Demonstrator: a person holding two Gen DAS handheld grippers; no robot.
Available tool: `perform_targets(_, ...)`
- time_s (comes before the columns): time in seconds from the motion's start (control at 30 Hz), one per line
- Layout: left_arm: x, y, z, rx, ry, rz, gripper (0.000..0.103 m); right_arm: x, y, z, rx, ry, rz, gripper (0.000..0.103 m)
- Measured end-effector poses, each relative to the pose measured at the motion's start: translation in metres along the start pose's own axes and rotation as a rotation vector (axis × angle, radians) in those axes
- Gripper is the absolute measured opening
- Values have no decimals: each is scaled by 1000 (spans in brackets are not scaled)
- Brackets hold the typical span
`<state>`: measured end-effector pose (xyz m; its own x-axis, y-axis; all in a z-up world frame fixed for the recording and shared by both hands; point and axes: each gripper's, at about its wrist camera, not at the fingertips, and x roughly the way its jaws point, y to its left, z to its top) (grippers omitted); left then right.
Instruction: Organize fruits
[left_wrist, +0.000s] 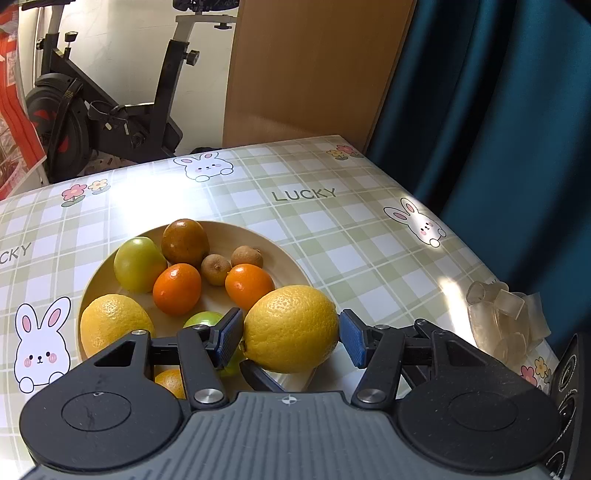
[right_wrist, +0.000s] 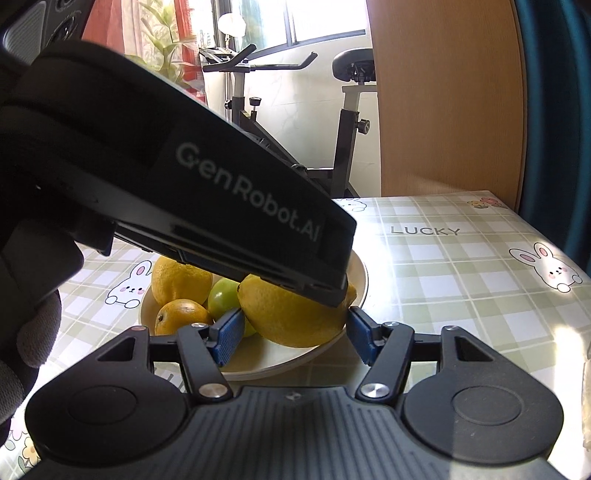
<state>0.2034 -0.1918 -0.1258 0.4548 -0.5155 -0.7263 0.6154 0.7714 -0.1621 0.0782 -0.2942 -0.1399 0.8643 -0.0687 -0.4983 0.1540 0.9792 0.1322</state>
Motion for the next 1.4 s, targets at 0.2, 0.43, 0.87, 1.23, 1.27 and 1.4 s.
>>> perform_targets(0.2,5,5,2,-17,2,1,60,7,2,3,-37,-14,-4,66)
perform_targets(0.43,12,4,-3,-8,31,5,59,12,-2,4,-10,-19,15,69)
perform_targets(0.87,-16,9,-1,-51,-37,-58,60,15,-5,0,-14,-21,15,69)
perform_targets(1.23,-73,67,-15,-262,-162,30,66,24,-21,2,75,24,22,75)
perform_targets(1.27,-79,74,-18,-279,-173,40,68,24,-21,2,72,24,18,76)
perform_targets(1.4,-100,90,-29,-311,-210,79,74,19,-14,1,64,36,-9,79)
